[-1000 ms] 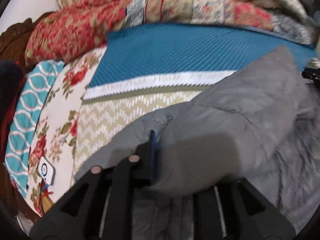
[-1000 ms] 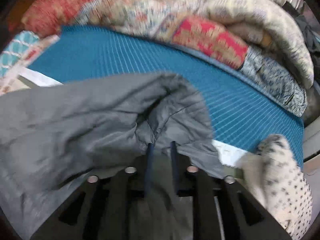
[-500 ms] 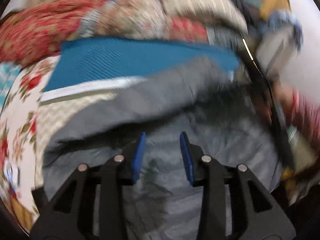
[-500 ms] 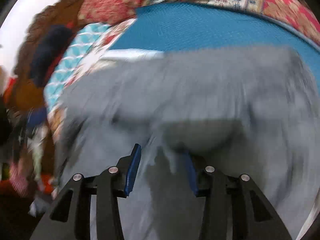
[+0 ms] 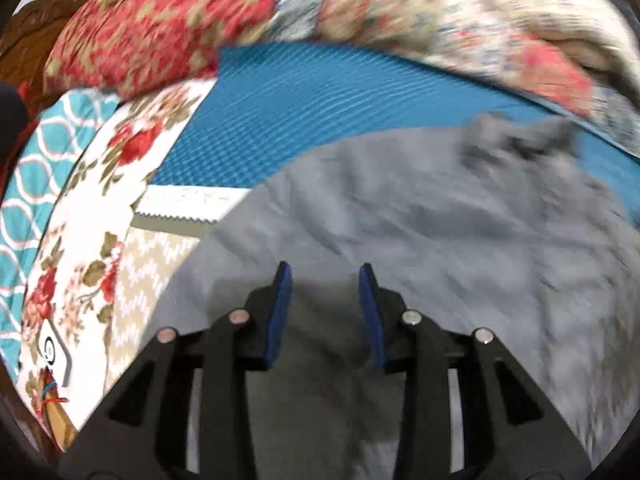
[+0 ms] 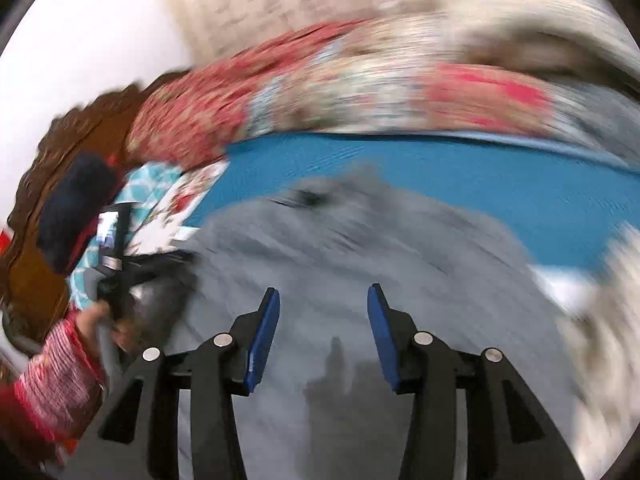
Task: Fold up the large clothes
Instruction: 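Lower the jacket onto the bed and spread it flat with both grippers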
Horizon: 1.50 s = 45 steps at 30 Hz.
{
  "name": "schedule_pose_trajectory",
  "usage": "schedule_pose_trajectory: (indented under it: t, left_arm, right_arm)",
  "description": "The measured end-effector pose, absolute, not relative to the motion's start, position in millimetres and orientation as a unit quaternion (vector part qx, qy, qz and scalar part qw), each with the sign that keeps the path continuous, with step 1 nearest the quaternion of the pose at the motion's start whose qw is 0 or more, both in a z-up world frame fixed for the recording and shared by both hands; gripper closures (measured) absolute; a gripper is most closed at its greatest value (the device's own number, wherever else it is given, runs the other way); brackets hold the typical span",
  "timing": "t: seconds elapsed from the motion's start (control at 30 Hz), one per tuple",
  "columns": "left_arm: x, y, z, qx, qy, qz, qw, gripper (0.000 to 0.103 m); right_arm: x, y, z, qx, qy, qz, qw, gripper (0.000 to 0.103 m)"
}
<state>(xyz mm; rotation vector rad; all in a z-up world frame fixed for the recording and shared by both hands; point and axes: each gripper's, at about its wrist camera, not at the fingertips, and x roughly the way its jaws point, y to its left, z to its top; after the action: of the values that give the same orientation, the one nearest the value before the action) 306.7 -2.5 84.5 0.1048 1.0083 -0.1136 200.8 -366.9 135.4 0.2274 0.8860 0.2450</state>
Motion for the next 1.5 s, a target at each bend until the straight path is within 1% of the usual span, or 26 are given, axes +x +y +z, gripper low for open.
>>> schedule_pose_trajectory:
  t: [0.13,0.27,0.4,0.47,0.53,0.6,0.63,0.7,0.8,0.83,0.9,0.93,0.97,1.0,1.03,1.07,1.1,1.13,1.17,1.2,1.23,1.27,1.33,1.4,1.47,1.5]
  left_arm:
    - [212.4,-23.7,112.1,0.058,0.452,-0.164,0.875,0.069]
    - [130.4,-50.2,99.6,0.067,0.479,-0.26,0.835,0.069]
    - [78.2,-75.1,74.1,0.075,0.509,-0.315,0.798,0.069]
    - [56.9,-89.3,59.8,0.076,0.529,-0.33,0.778,0.069]
    - [39.6,-103.8,49.4,0.094,0.536,-0.333,0.77,0.069]
    - [31.8,-119.2,39.0,0.12,0.54,-0.32,0.769,0.069]
    - [30.0,-127.0,33.3,0.133,0.544,-0.308,0.769,0.069]
    - [31.4,-137.4,30.2,0.141,0.548,-0.296,0.769,0.069]
    - [28.9,-151.9,39.7,0.141,0.541,-0.317,0.766,0.069]
    - [27.8,-157.5,41.2,0.151,0.536,-0.32,0.766,0.069]
    - [27.0,-168.6,39.7,0.179,0.525,-0.321,0.768,0.069]
    - [29.9,-174.8,35.1,0.187,0.529,-0.316,0.765,0.069]
    - [32.3,-176.1,32.8,0.188,0.533,-0.312,0.764,0.069]
    - [35.4,-175.2,32.2,0.183,0.537,-0.308,0.763,0.069]
    - [37.6,-171.2,35.1,0.176,0.539,-0.306,0.765,0.069]
    - [38.5,-165.8,38.8,0.169,0.537,-0.305,0.768,0.069]
    - [40.2,-154.1,46.9,0.156,0.532,-0.303,0.775,0.069]
    - [40.2,-144.2,52.3,0.148,0.528,-0.301,0.78,0.069]
    - [43.3,-122.9,63.0,0.131,0.522,-0.289,0.792,0.069]
    - [44.3,-109.0,68.9,0.121,0.518,-0.278,0.8,0.069]
    - [47.4,-90.2,74.1,0.11,0.513,-0.259,0.811,0.069]
    - [44.3,-67.6,77.9,0.102,0.509,-0.238,0.821,0.068]
    - [48.8,-31.8,77.6,0.086,0.512,-0.197,0.831,0.066]
    - [55.6,-4.4,67.3,0.073,0.526,-0.163,0.831,0.066]
    - [53.9,14.1,59.8,0.058,0.534,-0.142,0.831,0.066]
    - [52.1,18.2,55.1,0.052,0.538,-0.136,0.83,0.066]
  right_arm:
    - [73.7,-471.7,113.9,0.111,0.454,-0.032,0.884,0.05]
    - [-30.5,-530.7,65.6,0.231,0.484,-0.109,0.837,0.053]
    - [-72.2,-527.7,26.0,0.357,0.476,-0.054,0.802,0.059]
    - [-78.4,-524.9,22.6,0.352,0.465,-0.05,0.811,0.061]
    - [-73.2,-506.4,28.9,0.295,0.475,-0.033,0.828,0.06]
    - [-63.8,-485.3,28.3,0.232,0.49,-0.037,0.84,0.025]
    - [-60.9,-480.3,28.0,0.203,0.502,-0.04,0.84,0.01]
    - [-61.0,-487.6,41.2,0.172,0.494,-0.059,0.85,0.009]
    - [-62.2,-523.8,79.1,0.054,0.463,-0.169,0.868,0.009]
    - [-62.5,-546.0,93.1,-0.006,0.444,-0.233,0.865,0.009]
    - [-59.7,-593.0,105.8,-0.091,0.417,-0.331,0.842,0.013]
    - [-55.6,-611.4,104.4,-0.115,0.423,-0.359,0.824,0.024]
    - [-51.4,-625.9,99.9,-0.116,0.448,-0.372,0.805,0.031]
    - [-54.2,-634.2,99.5,-0.089,0.461,-0.363,0.805,0.031]
    - [-61.4,-644.4,102.6,-0.023,0.461,-0.333,0.822,0.031]
    - [-69.8,-648.4,108.9,0.052,0.442,-0.298,0.845,0.032]
    - [-87.7,-648.6,119.8,0.136,0.398,-0.257,0.87,0.033]
    - [-103.7,-643.4,130.0,0.189,0.354,-0.219,0.889,0.037]
    - [-113.2,-633.5,138.4,0.216,0.323,-0.193,0.901,0.045]
    - [-129.0,-617.6,146.2,0.24,0.288,-0.161,0.913,0.05]
    - [-139.7,-594.8,149.6,0.246,0.271,-0.128,0.922,0.06]
    - [-136.1,-575.4,149.9,0.242,0.271,-0.104,0.926,0.065]
    - [-132.4,-529.6,134.9,0.224,0.32,-0.032,0.92,0.067]
    - [-127.0,-487.3,105.7,0.214,0.382,0.027,0.899,0.067]
    - [-122.6,-449.5,70.3,0.224,0.438,0.062,0.868,0.067]
    - [-112.1,-439.1,57.9,0.237,0.461,0.074,0.852,0.065]
